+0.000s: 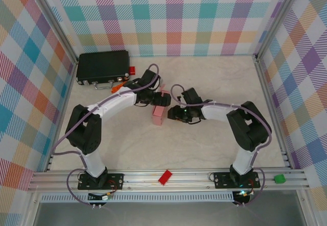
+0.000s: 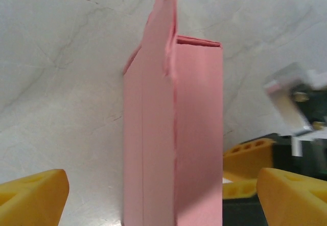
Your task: Fold the paper box
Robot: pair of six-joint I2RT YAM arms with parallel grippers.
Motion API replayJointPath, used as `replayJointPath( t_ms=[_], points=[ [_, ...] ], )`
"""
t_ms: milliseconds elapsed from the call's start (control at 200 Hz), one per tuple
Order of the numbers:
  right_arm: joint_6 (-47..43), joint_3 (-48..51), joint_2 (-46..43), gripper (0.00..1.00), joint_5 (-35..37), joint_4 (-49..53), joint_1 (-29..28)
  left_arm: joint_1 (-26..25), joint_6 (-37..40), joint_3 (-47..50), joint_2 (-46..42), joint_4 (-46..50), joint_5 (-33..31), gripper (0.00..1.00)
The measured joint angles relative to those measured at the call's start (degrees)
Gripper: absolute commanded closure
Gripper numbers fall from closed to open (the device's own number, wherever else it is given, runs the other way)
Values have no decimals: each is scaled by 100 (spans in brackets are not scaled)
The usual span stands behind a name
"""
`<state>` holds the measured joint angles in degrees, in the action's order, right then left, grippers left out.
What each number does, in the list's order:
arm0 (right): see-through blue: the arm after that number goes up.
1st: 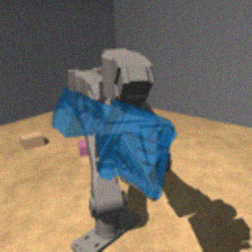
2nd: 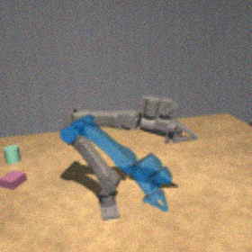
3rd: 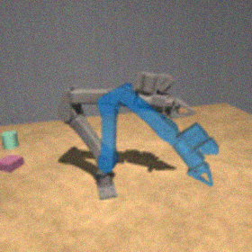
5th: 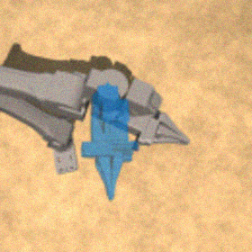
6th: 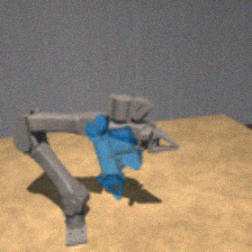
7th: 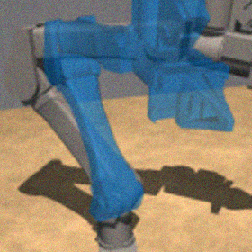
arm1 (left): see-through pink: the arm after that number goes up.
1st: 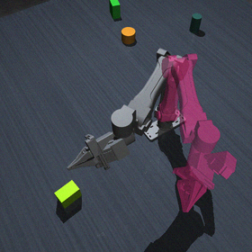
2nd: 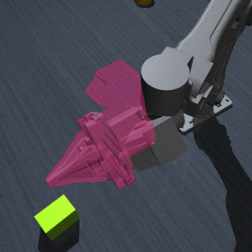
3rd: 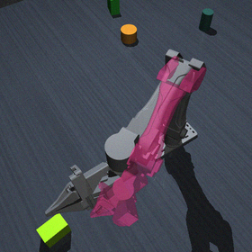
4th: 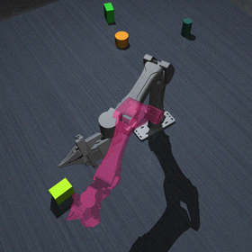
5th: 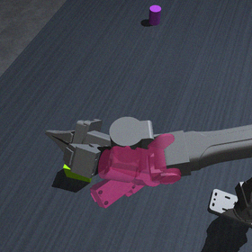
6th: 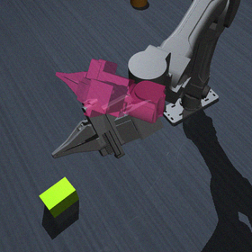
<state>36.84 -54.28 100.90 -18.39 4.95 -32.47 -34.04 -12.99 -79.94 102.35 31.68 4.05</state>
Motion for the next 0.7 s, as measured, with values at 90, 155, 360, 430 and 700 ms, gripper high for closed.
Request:
replayJointPath(
  t_ms=[90,155,360,430,700],
  points=[
    [-42,234,-310,47,101,118,238,-133,192,-173,190,175,-214,18],
    [-81,363,-483,47,151,212,407,-195,319,-229,280,267,-339,22],
    [-216,577,-798,46,278,433,721,-262,616,-492,496,592,-584,39],
    [-260,612,-844,46,286,487,772,-264,710,-549,529,649,-640,43],
    [-382,734,-1086,46,350,702,999,-269,1331,-664,581,881,-664,50]
  ],
)
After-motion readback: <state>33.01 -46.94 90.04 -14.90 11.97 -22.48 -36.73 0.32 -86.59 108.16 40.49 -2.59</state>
